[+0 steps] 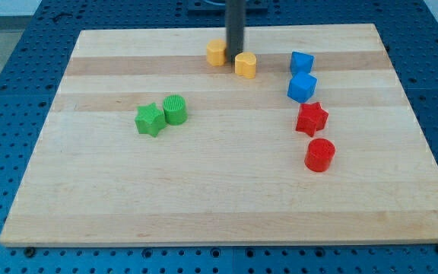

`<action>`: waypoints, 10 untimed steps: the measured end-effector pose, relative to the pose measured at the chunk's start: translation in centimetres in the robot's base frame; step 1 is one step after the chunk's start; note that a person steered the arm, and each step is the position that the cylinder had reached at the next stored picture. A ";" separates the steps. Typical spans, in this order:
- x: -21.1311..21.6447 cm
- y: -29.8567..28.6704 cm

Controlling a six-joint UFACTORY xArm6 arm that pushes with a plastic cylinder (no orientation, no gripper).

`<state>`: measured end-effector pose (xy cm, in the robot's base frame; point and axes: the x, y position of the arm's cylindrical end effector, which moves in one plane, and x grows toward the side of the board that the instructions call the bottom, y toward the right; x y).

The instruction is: Move the yellow heart closer to the yellow hexagon

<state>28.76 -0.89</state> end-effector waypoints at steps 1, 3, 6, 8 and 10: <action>-1.4 -0.4; -2.6 6.4; 1.1 2.5; 0.5 8.7; 4.4 8.1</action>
<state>33.19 7.24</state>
